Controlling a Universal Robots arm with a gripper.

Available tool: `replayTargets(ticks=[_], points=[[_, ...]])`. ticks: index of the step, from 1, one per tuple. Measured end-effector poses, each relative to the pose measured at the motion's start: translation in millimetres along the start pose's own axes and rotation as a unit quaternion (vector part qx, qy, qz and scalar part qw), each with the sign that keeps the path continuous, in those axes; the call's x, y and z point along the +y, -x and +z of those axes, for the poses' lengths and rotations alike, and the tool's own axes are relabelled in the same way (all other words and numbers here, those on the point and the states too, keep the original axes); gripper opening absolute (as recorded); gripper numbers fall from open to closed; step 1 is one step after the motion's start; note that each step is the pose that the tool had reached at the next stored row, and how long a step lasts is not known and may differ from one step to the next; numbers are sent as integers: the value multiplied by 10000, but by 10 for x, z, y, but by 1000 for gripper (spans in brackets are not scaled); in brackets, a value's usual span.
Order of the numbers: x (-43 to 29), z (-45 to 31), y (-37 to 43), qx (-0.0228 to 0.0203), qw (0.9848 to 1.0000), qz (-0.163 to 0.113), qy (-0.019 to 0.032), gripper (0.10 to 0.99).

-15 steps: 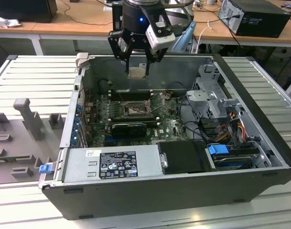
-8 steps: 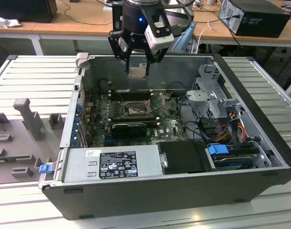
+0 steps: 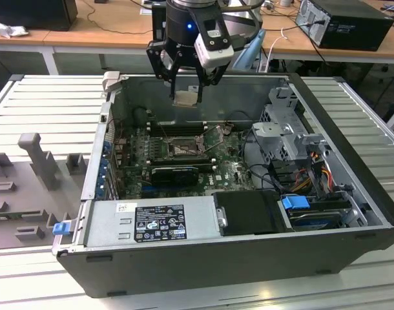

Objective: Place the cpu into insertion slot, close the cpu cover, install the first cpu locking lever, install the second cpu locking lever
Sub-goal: 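Place the cpu into insertion slot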

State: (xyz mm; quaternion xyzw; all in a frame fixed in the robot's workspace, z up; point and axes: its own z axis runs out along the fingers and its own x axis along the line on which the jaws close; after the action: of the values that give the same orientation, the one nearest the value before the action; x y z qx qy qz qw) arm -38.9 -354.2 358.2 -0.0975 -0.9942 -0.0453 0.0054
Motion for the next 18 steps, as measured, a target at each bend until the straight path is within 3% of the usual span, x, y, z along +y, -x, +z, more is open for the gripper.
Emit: replayTargets(ticks=[18], points=[[0, 2, 0, -38, 9991, 427, 8, 529]])
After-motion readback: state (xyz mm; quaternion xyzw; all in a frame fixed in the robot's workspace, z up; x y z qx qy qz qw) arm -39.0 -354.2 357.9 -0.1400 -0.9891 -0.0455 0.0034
